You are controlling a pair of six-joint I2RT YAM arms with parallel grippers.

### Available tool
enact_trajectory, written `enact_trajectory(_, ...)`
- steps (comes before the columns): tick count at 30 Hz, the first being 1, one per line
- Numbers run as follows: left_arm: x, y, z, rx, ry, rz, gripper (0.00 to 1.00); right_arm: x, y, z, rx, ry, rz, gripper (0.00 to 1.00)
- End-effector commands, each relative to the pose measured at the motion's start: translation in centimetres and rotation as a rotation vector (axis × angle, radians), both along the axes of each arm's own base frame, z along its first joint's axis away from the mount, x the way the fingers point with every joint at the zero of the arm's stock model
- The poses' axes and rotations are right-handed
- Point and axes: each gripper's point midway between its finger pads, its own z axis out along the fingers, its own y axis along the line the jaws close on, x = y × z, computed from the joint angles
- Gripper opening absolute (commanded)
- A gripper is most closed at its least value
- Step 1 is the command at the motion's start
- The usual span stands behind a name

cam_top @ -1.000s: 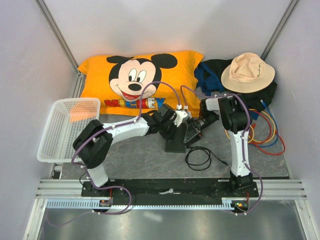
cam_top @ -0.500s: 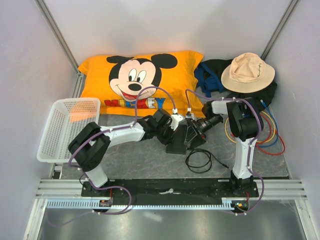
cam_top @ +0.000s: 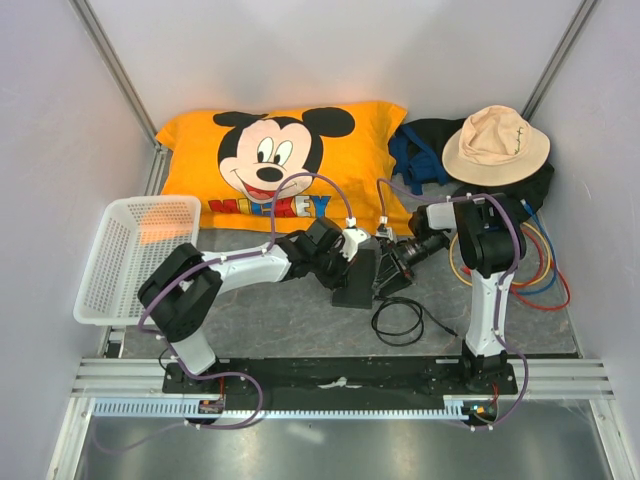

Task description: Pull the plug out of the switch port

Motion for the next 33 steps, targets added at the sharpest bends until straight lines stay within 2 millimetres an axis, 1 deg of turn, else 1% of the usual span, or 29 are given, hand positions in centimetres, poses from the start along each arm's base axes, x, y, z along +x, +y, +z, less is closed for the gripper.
enact_trajectory(1, -2.2, 2.9, -4.2, 0.158, 0.108, 0.003, 0.02, -2.2, -2.9, -7.0, -0.245, 0.081, 0.068, 0.66)
enact_trajectory(2, -2.0, 2.9, -4.1, 0.158, 0.1, 0.005, 0.02, -2.3, -3.0, -7.1, -0.252, 0.087, 0.066, 0.65)
enact_trajectory(3, -2.0, 2.9, -4.1, 0.158, 0.099, 0.004, 0.02, -2.3, -3.0, -7.3, -0.258, 0.089, 0.068, 0.6)
enact_trajectory(5, -1.9, 2.9, -4.0, 0.16, 0.092, 0.005, 0.02, -2.5, -3.2, -7.7, -0.28, 0.103, 0.075, 0.58)
enact_trajectory(6, -1.9, 2.9, -4.1, 0.163, 0.093, 0.006, 0.02, -2.6, -3.0, -7.8, -0.278, 0.107, 0.077, 0.52)
enact_trajectory(7, -1.8, 2.9, -4.2, 0.163, 0.092, 0.003, 0.02, -2.7, -3.0, -7.9, -0.283, 0.111, 0.083, 0.5)
enact_trajectory(14, -1.6, 2.8, -4.5, 0.174, 0.093, 0.0, 0.02, -3.4, -2.7, -8.8, -0.383, 0.068, 0.158, 0.52)
enact_trajectory(17, -1.5, 2.8, -4.6, 0.178, 0.089, -0.002, 0.02, -3.8, -2.7, -9.1, -0.396, 0.082, 0.173, 0.48)
enact_trajectory(20, -1.4, 2.8, -4.7, 0.18, 0.086, 0.002, 0.02, -4.0, -2.7, -9.4, -0.407, 0.089, 0.182, 0.47)
enact_trajectory(25, -1.3, 2.8, -4.8, 0.184, 0.084, 0.001, 0.02, -4.0, -2.7, -9.3, -0.416, 0.079, 0.193, 0.42)
enact_trajectory(33, -1.2, 2.8, -4.8, 0.189, 0.082, 0.0, 0.02, -3.9, -2.6, -8.9, -0.432, 0.035, 0.228, 0.4)
